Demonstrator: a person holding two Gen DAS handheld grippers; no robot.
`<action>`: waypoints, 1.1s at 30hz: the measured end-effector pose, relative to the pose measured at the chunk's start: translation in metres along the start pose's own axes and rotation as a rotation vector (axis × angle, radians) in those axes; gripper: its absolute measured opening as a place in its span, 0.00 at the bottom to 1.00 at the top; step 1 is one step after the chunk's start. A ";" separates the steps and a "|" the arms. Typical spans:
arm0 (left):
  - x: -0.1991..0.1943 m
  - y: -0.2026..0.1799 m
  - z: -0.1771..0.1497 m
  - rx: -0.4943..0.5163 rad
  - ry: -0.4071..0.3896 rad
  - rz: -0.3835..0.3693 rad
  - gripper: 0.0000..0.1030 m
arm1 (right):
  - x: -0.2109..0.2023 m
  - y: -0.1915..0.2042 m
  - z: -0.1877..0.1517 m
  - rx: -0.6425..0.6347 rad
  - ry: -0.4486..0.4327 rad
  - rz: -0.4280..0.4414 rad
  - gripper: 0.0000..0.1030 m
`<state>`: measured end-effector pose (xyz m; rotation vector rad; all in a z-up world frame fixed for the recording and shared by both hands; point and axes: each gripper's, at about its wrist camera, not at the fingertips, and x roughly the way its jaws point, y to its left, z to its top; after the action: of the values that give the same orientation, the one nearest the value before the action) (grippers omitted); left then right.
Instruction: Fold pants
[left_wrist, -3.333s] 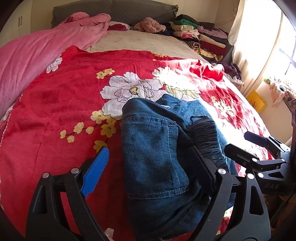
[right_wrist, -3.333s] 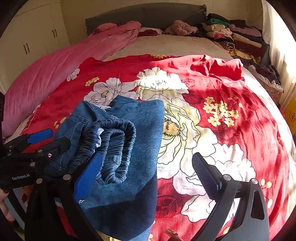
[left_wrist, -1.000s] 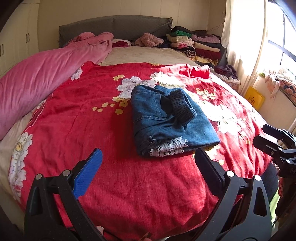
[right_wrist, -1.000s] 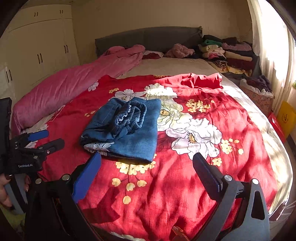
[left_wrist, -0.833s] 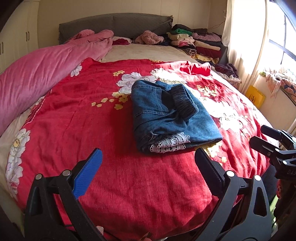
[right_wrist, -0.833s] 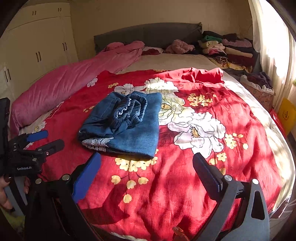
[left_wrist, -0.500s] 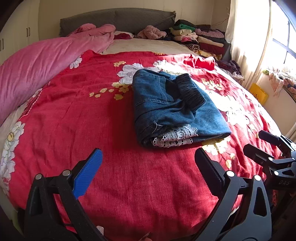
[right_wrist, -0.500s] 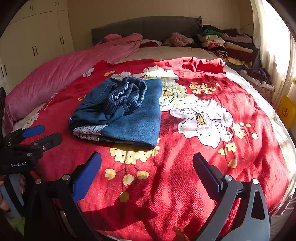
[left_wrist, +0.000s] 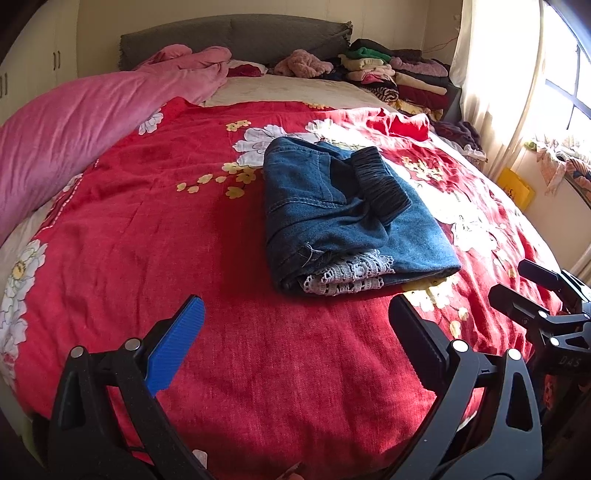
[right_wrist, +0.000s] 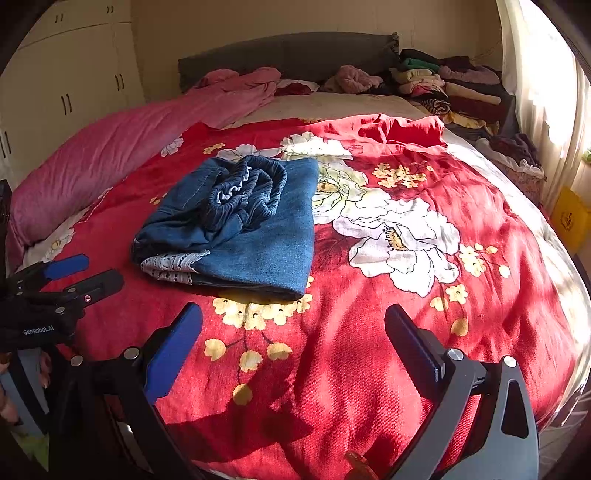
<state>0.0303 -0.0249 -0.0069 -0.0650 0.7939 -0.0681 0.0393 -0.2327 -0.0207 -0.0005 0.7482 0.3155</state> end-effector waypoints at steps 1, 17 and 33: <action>0.000 0.001 0.000 0.002 0.001 0.000 0.91 | 0.000 0.000 0.000 0.000 0.000 -0.001 0.96; -0.002 0.004 0.002 -0.016 0.006 0.017 0.91 | -0.005 0.001 0.002 -0.001 -0.009 -0.004 0.96; -0.003 0.004 0.002 -0.018 0.007 0.015 0.91 | -0.006 0.001 0.002 -0.002 -0.009 -0.007 0.96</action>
<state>0.0298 -0.0203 -0.0038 -0.0759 0.8017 -0.0465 0.0363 -0.2328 -0.0146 -0.0036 0.7388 0.3092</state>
